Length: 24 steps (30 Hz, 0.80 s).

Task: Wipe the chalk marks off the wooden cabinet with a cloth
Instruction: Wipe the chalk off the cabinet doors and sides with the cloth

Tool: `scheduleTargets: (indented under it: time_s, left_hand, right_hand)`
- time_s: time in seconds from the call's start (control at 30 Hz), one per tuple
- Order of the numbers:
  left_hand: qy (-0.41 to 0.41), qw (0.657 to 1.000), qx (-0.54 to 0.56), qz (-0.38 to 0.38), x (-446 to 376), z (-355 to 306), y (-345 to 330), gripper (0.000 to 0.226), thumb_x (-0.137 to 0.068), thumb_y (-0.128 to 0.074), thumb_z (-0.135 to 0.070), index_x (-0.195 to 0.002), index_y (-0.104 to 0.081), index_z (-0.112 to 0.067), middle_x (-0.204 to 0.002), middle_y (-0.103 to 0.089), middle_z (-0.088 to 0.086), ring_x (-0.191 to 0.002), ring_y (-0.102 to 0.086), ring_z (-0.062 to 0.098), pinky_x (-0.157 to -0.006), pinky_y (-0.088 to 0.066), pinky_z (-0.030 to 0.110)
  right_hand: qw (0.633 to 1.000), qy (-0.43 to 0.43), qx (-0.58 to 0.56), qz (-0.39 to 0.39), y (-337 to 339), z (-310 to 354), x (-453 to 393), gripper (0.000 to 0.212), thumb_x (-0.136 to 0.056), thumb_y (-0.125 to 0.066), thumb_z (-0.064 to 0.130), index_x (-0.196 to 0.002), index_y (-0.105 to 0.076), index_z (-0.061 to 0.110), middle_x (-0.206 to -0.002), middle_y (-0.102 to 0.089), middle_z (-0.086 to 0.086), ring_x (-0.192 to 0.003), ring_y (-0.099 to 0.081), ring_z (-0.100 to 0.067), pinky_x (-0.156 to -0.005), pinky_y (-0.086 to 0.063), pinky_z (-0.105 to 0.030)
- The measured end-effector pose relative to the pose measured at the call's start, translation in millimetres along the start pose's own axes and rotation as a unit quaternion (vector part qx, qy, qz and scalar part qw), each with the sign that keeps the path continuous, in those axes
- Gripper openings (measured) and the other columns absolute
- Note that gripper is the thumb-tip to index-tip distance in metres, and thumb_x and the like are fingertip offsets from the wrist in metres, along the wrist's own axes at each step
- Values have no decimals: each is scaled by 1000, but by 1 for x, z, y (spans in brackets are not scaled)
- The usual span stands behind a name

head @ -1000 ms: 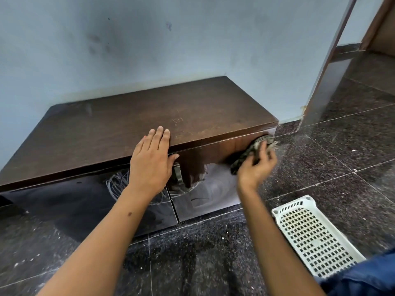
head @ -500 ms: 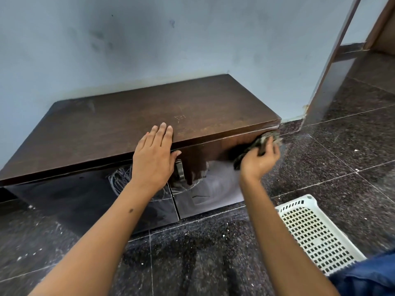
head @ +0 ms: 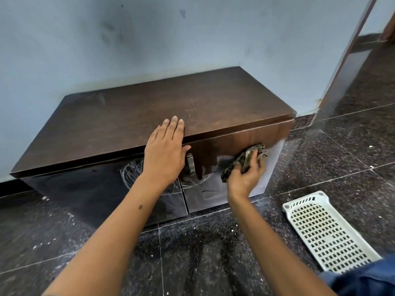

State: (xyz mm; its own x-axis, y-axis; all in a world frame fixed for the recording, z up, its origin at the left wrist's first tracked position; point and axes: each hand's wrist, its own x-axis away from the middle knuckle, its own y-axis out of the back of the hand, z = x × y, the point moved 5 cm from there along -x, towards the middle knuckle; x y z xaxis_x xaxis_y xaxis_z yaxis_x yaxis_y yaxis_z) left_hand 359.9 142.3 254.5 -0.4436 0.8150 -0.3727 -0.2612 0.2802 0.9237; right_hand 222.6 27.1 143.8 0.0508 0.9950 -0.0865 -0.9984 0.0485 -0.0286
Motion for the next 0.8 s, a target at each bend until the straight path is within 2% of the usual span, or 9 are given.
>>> scheduleTargets:
  time_s: [0.07,0.17,0.23,0.4,0.5,0.6,0.7,0.73,0.8]
  left_hand:
    - [4,1000,10,-7,0,0,0,59,-94,-51,-32,-143,-34,-4,-149,-35,15,-138,-33,30,-113,-25,40]
    - [6,1000,16,-11,0,-1,0,59,-93,-52,-32,-142,-35,-4,-148,-36,15,-137,-34,30,-112,-26,40]
    - [4,1000,13,-10,0,-1,0,59,-94,-50,-32,-143,-33,-4,-149,-35,14,-138,-32,29,-113,-25,39]
    - [-25,1000,0,13,-1,3,2,60,-98,-41,-32,-148,-19,-8,-155,-20,10,-144,-18,25,-116,-13,34]
    - [-33,999,4,13,-1,4,3,60,-99,-40,-30,-149,-16,-8,-156,-17,10,-144,-16,24,-117,-12,33]
    - [-31,999,10,11,0,2,4,59,-97,-44,-27,-148,-21,-6,-154,-22,13,-143,-21,27,-116,-16,35]
    - [-33,999,7,11,0,3,3,59,-97,-44,-28,-148,-21,-6,-154,-22,12,-143,-21,26,-116,-16,35]
    - [-35,999,7,11,0,3,3,60,-98,-43,-29,-148,-19,-7,-155,-21,12,-143,-19,26,-116,-15,34]
    - [-44,999,9,9,-1,4,4,62,-98,-43,-29,-149,-15,-8,-156,-18,10,-144,-16,24,-117,-12,33]
  right_hand:
    - [998,-65,-23,-2,-5,7,2,58,-91,-49,-4,-144,-34,12,-151,-22,-10,-139,-28,-22,-103,-24,-13]
    - [997,-53,-42,32,-27,26,38,59,-91,-53,-1,-143,-36,20,-152,-21,-2,-135,-33,-16,-111,-29,-25]
    - [995,-47,-43,72,-38,19,68,57,-91,-53,-2,-142,-38,20,-153,-19,2,-134,-30,-10,-108,-27,-17]
    - [988,-118,-43,93,-37,-11,81,56,-90,-51,-5,-139,-43,21,-152,-20,2,-138,-33,-17,-107,-29,-22]
    - [982,-162,-68,71,-40,-5,76,56,-92,-49,-4,-142,-38,19,-152,-21,2,-136,-34,-17,-101,-29,-14]
    - [994,-62,-46,80,-47,17,85,59,-92,-46,-8,-144,-35,16,-154,-16,0,-140,-25,-14,-104,-27,-7]
    - [995,20,-16,95,-54,14,99,63,-89,-47,-11,-144,-35,17,-156,-11,0,-144,-16,-15,-114,-30,-33]
    - [995,20,-8,96,-54,8,101,64,-89,-47,-12,-144,-34,17,-156,-10,-1,-144,-15,-13,-114,-29,-33]
    - [995,-25,-8,98,-49,-4,99,64,-90,-46,-12,-145,-31,17,-157,-8,-1,-142,-17,-11,-111,-26,-16]
